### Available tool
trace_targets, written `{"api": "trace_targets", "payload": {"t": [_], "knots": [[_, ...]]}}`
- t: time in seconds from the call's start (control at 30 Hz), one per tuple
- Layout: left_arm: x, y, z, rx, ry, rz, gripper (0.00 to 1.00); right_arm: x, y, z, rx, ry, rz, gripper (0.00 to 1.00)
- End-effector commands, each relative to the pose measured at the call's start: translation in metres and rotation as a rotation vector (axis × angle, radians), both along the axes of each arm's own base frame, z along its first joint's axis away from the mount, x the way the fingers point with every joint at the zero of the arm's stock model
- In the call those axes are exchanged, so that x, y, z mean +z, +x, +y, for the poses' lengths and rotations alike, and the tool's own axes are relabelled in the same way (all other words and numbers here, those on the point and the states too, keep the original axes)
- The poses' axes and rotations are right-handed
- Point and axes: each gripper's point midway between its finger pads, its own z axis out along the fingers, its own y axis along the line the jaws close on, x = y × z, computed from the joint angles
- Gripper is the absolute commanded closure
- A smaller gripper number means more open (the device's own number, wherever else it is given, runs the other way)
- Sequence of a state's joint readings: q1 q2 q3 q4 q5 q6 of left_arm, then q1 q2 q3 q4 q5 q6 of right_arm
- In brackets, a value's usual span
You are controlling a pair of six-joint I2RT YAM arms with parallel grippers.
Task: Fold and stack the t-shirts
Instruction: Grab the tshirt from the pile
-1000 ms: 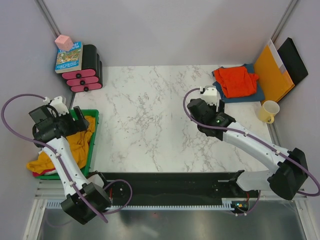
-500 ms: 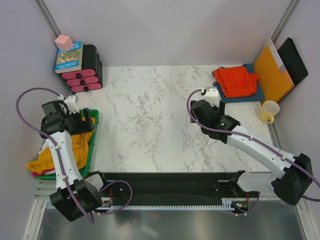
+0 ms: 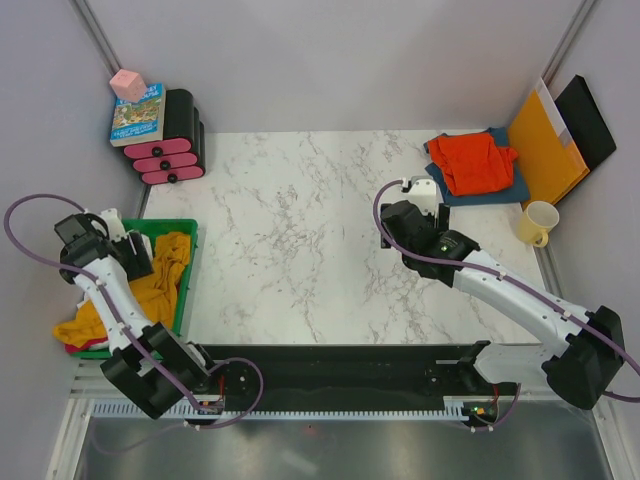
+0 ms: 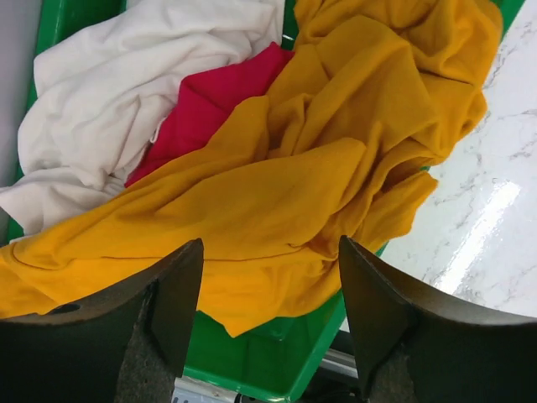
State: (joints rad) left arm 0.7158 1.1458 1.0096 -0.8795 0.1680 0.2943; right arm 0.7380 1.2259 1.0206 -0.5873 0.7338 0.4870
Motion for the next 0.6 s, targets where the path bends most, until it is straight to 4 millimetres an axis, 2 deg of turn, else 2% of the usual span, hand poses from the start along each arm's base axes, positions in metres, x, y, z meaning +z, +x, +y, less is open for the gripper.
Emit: {"api": "trace_targets", "payload": {"t": [0.0,0.1,0.23,0.37,0.47,0.5,0.57], "knots": [[-0.003,-0.003,0.027,0.004,0.063,0.001,0.28,-0.004,-0.004,0.001,-0.008,0.020,0.004,0.02],[-0.005,-0.005,0.041,0.038,0.041,0.001,0.25,-0.006,-0.005,0.000,-0.014,0.021,0.006,0.02],[-0.003,-0.006,0.060,0.078,0.075,-0.010,0.14,-0.010,-0.006,-0.001,-0.019,0.016,0.014,0.02],[-0.019,-0.005,0.070,0.094,0.042,0.025,0.13,-0.013,-0.006,-0.001,-0.023,0.015,0.021,0.02],[-0.022,-0.006,0.071,0.101,0.029,0.017,0.37,-0.016,-0.007,-0.002,-0.030,0.016,0.023,0.02],[-0.021,-0.006,0.071,0.099,0.032,0.013,0.57,-0.016,-0.007,-0.001,-0.028,0.015,0.023,0.02],[-0.022,-0.007,0.070,0.097,0.035,0.012,0.77,-0.018,-0.007,-0.003,-0.033,0.007,0.025,0.02]]}}
